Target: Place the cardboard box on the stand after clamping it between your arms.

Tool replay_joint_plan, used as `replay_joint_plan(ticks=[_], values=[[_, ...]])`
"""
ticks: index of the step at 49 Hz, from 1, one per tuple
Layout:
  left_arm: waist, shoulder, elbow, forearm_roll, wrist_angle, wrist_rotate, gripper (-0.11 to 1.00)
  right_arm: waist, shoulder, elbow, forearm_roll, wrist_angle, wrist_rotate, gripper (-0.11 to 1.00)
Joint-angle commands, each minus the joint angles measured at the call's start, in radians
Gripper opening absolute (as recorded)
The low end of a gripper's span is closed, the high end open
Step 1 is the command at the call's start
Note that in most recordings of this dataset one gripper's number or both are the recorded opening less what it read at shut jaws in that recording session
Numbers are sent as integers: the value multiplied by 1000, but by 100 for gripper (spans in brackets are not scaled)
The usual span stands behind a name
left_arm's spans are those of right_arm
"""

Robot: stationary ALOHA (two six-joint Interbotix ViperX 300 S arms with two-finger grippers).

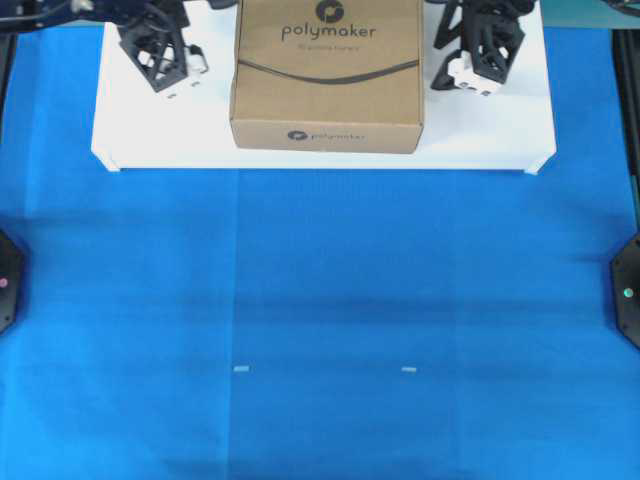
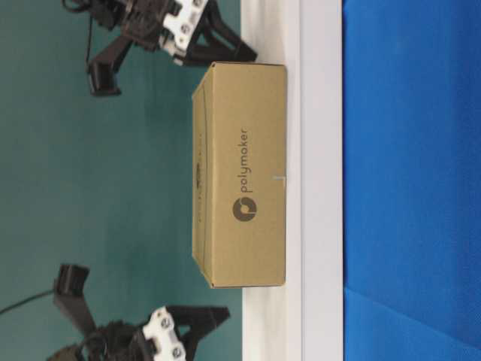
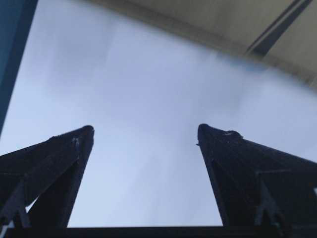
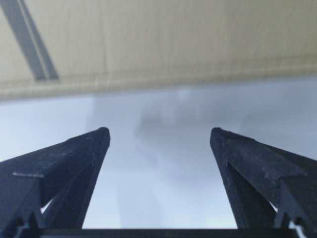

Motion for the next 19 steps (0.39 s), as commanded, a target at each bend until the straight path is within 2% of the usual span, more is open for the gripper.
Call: replay_joint_plan(ticks=[1, 8, 19], values=[[14, -54, 9, -2, -8, 0, 83, -26, -74, 14, 18, 3, -14, 96], [0, -127, 49, -2, -8, -14, 83, -20, -166, 49, 61, 6, -12, 96], [-112, -253, 132, -2, -55, -26, 83, 25, -318, 120, 186, 0, -6, 96]])
